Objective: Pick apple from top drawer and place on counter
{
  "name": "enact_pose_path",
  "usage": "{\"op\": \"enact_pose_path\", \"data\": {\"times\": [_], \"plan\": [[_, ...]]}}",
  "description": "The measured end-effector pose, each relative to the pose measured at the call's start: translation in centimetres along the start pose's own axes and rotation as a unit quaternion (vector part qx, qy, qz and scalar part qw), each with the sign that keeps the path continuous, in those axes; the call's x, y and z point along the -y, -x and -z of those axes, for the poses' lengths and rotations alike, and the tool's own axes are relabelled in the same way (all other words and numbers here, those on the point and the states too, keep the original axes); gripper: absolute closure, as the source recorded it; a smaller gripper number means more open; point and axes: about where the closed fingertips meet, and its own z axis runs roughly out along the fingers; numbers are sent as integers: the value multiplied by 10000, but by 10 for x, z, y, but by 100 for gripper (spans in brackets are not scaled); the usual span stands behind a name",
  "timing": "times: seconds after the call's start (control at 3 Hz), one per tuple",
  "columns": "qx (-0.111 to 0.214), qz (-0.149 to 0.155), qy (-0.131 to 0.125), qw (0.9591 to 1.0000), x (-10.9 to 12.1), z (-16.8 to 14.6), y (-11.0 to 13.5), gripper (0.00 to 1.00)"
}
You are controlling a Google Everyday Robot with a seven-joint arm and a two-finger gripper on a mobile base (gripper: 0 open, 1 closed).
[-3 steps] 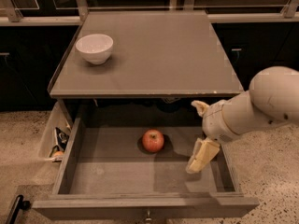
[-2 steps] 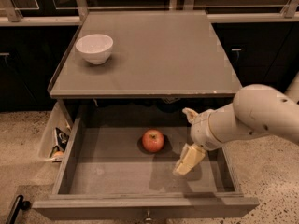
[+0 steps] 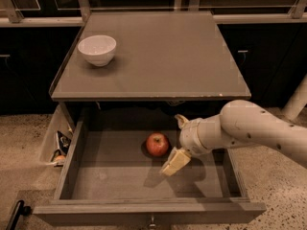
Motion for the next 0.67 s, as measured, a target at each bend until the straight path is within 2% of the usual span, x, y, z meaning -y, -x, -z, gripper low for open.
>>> {"op": "enact_pose_path", "data": {"times": [0.33,0.67], "plan": [[39,70,-87,9999,9,-24,-6,0],[167,6,-35,9999,16,-40,-17,0]]}}
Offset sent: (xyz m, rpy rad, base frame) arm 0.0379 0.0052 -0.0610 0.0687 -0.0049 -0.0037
